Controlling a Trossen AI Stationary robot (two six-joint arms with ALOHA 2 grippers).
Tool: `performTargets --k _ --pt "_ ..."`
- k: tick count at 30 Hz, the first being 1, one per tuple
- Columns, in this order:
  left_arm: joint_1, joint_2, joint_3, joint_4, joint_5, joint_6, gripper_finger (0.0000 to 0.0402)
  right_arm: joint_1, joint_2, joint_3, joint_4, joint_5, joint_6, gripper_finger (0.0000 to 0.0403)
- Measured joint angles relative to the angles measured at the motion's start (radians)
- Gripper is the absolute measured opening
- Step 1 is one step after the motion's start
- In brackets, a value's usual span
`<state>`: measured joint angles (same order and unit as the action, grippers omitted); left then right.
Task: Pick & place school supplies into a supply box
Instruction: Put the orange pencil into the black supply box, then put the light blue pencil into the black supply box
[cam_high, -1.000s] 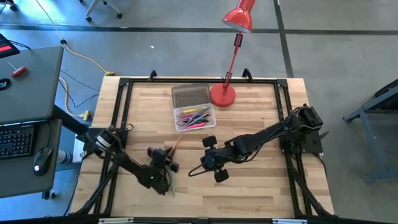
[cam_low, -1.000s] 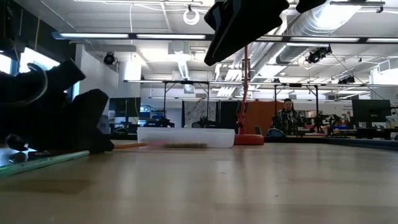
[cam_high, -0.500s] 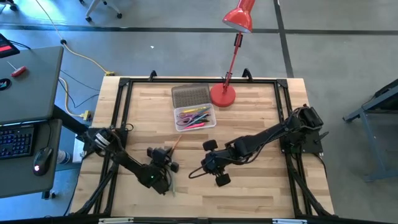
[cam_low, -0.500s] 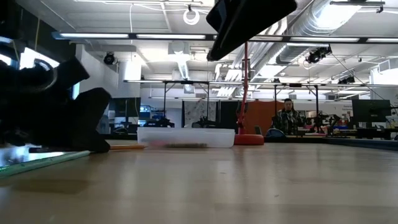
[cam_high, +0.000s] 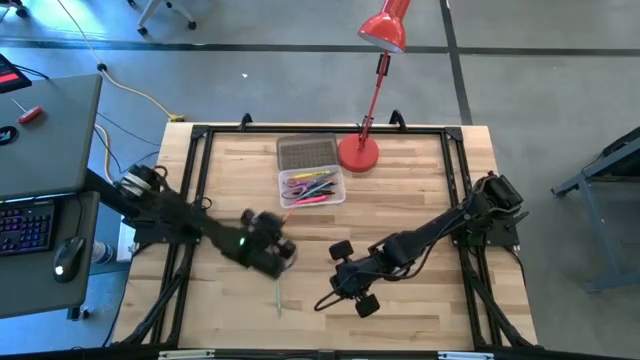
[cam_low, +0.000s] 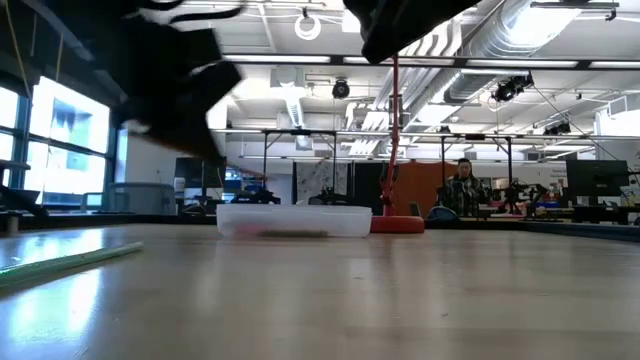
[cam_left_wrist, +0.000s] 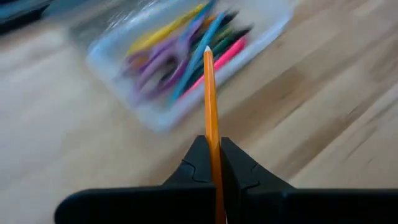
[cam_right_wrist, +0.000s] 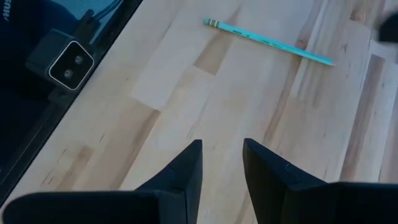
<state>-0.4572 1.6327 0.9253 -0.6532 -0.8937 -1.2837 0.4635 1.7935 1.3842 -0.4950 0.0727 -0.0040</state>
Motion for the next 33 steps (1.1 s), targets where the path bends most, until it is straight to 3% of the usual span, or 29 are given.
performTargets --k 7,13,21,29,33 --pt "0.239 -0.020 0.046 0.266 0.158 0.577 0.0030 0.002 0.000 0.000 -0.005 0.003 0.003 0.0094" --pt "0.476 0.013 0.051 0.440 0.404 0.917 0.0030 0.002 0.000 0.000 -0.010 0.003 0.003 0.0094" --pt "0.684 0.095 0.047 0.486 0.622 1.002 0.0079 0.002 0.000 -0.008 0.032 0.003 0.004 0.0094" --pt "0.692 0.111 0.049 0.518 0.659 1.015 0.0129 -0.006 0.001 -0.119 0.242 0.003 -0.032 0.0094" --pt "0.685 0.079 0.089 0.431 0.730 0.982 0.0134 -0.016 0.001 -0.169 0.366 0.003 -0.092 0.0094"
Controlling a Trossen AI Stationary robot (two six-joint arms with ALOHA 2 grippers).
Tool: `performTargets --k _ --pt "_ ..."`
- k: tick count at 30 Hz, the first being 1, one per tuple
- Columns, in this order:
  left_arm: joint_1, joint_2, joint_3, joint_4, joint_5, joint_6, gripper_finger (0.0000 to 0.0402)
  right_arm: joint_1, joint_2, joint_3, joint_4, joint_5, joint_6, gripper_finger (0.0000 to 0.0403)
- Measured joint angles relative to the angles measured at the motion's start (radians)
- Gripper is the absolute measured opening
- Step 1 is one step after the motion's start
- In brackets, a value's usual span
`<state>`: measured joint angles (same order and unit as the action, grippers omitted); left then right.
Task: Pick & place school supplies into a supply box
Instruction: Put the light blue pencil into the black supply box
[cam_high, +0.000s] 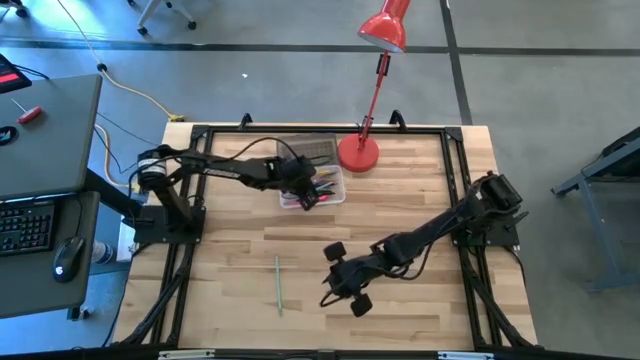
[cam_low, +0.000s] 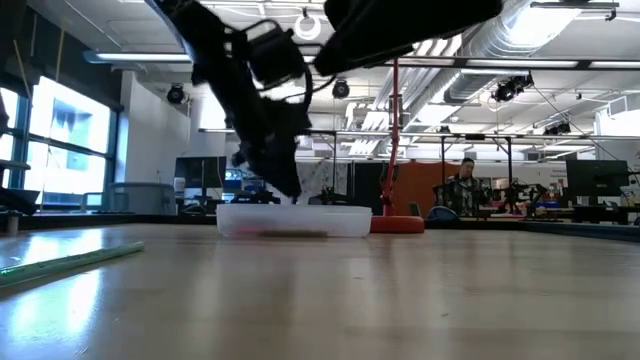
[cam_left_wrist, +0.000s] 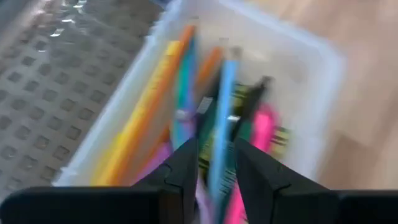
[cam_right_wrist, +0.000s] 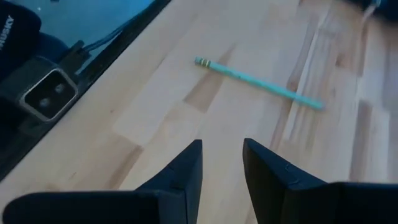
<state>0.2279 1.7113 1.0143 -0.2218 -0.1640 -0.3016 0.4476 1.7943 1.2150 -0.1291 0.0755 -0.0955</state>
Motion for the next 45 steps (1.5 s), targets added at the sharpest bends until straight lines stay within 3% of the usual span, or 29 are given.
performTargets --k 6,11,15,20,25,30,35,41,45 --pt "-0.014 -0.089 0.166 -0.389 0.028 -0.002 0.0110 -0.030 0.000 -0.072 0.261 -0.036 -0.061 0.0094" --pt "-0.083 -0.164 0.306 -0.670 0.025 -0.067 0.0088 -0.036 0.000 -0.087 0.286 -0.037 -0.020 0.0094" --pt "-0.195 -0.207 0.371 -0.874 0.017 -0.223 0.0079 -0.035 0.000 -0.087 0.301 -0.006 -0.077 0.0094" --pt "-0.392 -0.228 0.375 -1.037 0.025 -0.630 0.0069 -0.045 0.000 -0.086 0.360 0.001 -0.168 0.0094" --pt "-0.640 -0.228 0.333 -1.093 -0.008 -0.987 0.0057 -0.061 0.026 -0.081 0.453 -0.114 -0.254 0.0094" --pt "-0.852 -0.224 0.278 -1.086 -0.048 -1.376 0.0049 -0.069 0.125 -0.078 0.551 -0.131 -0.314 0.0094" --pt "-1.011 -0.222 0.219 -1.079 -0.074 -1.705 0.0051 -0.091 0.247 0.039 0.549 -0.156 -0.353 0.0094" --pt "-1.099 -0.221 0.177 -1.080 -0.048 -1.869 0.0043 -0.121 0.410 0.279 0.364 -0.236 -0.371 0.0094" --pt "-1.115 -0.221 0.175 -1.079 -0.062 -1.877 0.0037 -0.131 0.503 0.407 0.204 -0.301 -0.509 0.0094"
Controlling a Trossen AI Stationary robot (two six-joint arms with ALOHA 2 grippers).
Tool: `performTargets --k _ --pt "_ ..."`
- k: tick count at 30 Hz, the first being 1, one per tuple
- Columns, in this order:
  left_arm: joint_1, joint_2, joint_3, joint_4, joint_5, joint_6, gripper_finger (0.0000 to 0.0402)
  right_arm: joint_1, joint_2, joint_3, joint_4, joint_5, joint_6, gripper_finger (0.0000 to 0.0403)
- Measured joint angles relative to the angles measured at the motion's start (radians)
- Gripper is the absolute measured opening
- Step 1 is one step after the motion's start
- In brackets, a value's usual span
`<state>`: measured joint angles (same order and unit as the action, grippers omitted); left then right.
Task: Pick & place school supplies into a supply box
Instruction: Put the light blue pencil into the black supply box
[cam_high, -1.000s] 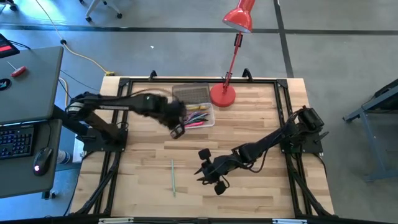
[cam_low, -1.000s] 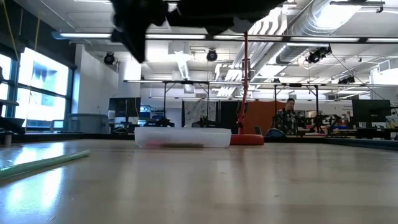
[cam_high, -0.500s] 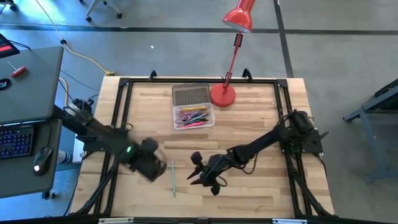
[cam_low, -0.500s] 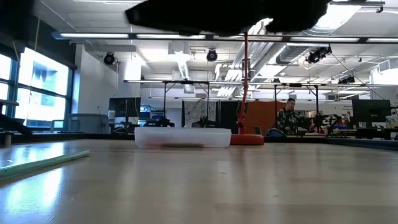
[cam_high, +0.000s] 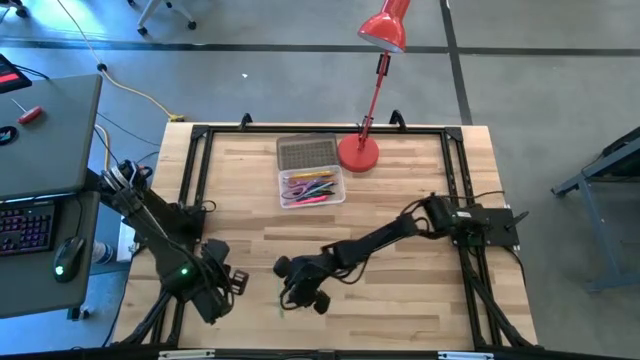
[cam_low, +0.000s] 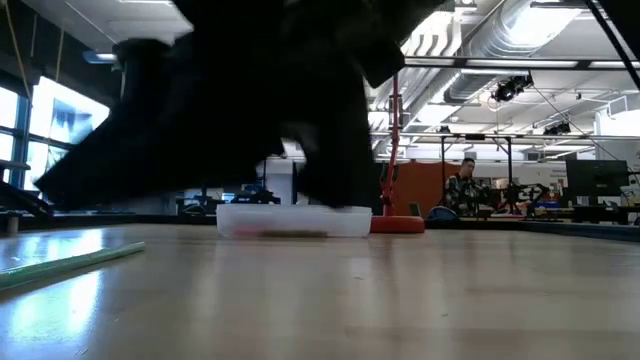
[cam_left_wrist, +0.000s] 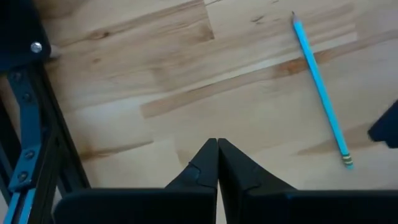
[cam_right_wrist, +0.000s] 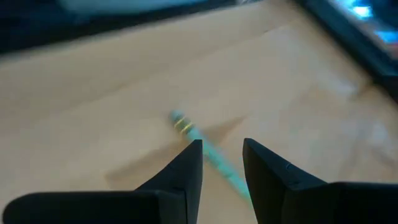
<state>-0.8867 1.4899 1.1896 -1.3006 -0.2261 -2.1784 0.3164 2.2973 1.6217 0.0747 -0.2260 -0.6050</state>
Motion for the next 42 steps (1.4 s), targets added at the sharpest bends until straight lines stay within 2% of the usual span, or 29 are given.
performTargets --k 7,12,26,33,39,42 --pt "0.003 0.000 0.000 0.000 -0.003 0.037 0.0035 0.002 0.106 0.172 -0.102 -0.082 -0.107 0.0094" --pt "0.003 0.000 0.000 -0.002 -0.004 0.051 0.0035 -0.001 0.140 0.239 -0.180 -0.074 -0.155 0.0094" --pt "0.003 0.000 0.000 0.002 -0.004 0.060 0.0038 -0.047 0.146 0.241 -0.248 -0.077 -0.212 0.0094" --pt "0.003 0.000 0.000 0.011 -0.004 0.060 0.0030 -0.056 0.145 0.243 -0.346 -0.105 -0.216 0.0093" --pt "0.003 0.000 0.000 0.012 -0.004 0.060 0.0040 -0.048 0.142 0.245 -0.411 -0.120 -0.211 0.0062" --pt "0.003 0.000 0.000 0.012 -0.004 0.060 0.0040 -0.038 0.142 0.245 -0.411 -0.099 -0.261 0.0038"
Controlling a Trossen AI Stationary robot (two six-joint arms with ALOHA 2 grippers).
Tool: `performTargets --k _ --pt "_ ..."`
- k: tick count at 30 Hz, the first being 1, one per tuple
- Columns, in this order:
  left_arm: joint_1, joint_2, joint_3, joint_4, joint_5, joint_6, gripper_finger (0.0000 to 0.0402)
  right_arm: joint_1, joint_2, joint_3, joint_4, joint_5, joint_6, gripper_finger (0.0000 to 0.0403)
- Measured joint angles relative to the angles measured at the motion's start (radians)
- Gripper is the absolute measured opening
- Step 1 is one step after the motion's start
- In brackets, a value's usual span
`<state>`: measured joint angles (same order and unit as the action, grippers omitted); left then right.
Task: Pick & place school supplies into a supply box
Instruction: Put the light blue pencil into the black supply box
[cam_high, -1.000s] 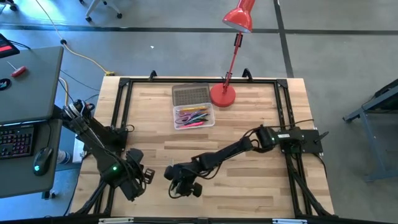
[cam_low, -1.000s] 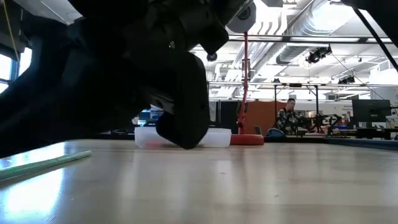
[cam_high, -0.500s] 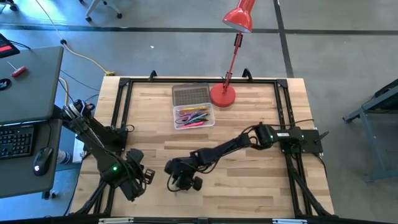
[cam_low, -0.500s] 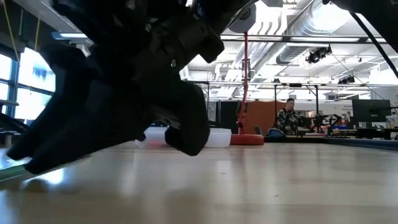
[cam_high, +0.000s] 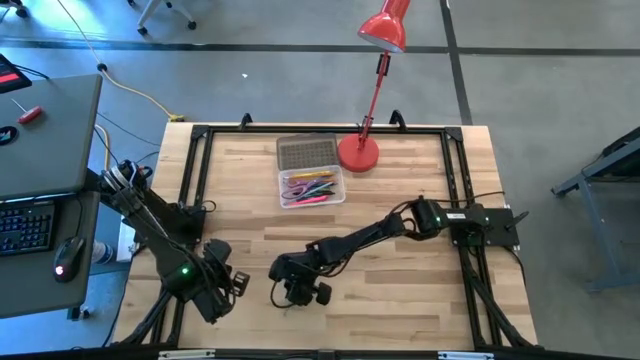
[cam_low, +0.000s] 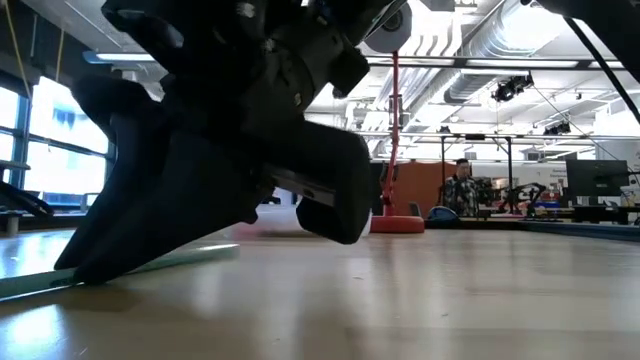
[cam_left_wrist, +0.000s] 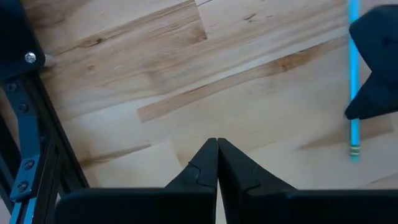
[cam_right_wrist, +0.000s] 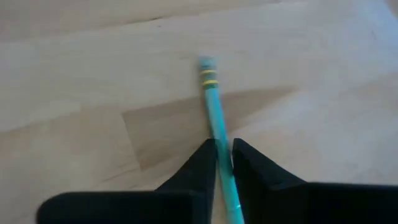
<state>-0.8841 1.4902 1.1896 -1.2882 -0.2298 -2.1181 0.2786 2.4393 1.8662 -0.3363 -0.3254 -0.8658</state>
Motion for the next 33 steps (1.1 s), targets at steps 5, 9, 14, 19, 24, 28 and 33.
performTargets --k 5,9,14,19,24,28,33 --pt "0.000 0.000 0.000 0.007 0.000 0.000 0.0032 0.010 -0.001 -0.001 -0.002 0.045 -0.076 0.0006" --pt "0.000 0.000 0.000 0.008 0.000 0.000 0.0028 0.010 -0.001 -0.002 0.001 0.049 -0.009 0.0013" --pt "0.000 0.000 0.000 0.008 -0.005 0.000 0.0038 0.010 0.000 -0.002 0.004 0.058 0.002 0.0030" --pt "0.000 0.000 0.000 0.008 -0.022 0.000 0.0043 0.013 -0.001 -0.003 0.011 0.058 0.079 0.0013" --pt "0.000 0.000 0.000 0.007 -0.024 0.001 0.0033 0.022 -0.035 -0.007 0.004 0.144 0.099 0.0007" --pt "0.000 0.000 0.000 0.004 -0.030 0.003 0.0027 0.015 -0.119 -0.008 -0.057 0.241 0.104 0.0003" --pt "0.000 0.000 0.000 0.004 -0.052 0.004 0.0037 -0.014 -0.248 -0.006 -0.187 0.475 0.077 0.0002"
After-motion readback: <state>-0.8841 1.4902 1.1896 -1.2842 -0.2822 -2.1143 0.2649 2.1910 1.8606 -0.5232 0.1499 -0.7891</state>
